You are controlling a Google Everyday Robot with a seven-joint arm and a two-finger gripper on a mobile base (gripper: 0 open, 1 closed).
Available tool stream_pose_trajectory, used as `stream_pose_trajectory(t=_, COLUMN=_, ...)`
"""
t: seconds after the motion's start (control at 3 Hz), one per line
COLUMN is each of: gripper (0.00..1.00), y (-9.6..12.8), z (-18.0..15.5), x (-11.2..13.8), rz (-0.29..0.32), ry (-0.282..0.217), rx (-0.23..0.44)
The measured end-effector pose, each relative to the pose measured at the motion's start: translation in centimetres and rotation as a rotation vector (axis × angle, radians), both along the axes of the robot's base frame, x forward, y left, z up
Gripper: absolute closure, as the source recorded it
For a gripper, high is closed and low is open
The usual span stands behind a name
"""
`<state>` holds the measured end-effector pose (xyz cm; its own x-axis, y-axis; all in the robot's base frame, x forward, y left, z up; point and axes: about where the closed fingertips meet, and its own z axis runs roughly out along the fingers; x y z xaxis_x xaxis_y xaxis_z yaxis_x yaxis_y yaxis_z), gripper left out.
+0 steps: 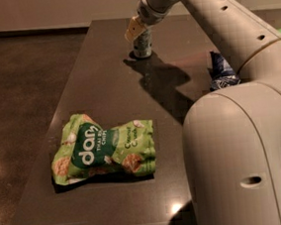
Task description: Move 7up can near green rice chip bag
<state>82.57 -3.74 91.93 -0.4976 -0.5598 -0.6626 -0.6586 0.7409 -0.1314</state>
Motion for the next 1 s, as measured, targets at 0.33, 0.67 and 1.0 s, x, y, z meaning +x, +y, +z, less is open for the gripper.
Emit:
stream_pose_trajectory(t=0.33, gripper=0.61, y=0.4, z=1.0, x=-0.7, rz=0.035, ry=-0.017, rx=0.017)
stream_pose_trajectory(t=0.67, gripper=0.83, y=0.7, z=2.2, x=-2.4, rz=0.088, ry=-0.028, rx=0.030)
stream_pose_trajectory(t=1.0, gripper=1.00, y=0.9, z=3.4, x=-5.4, rz=0.164, ry=-0.038, rx=0.022)
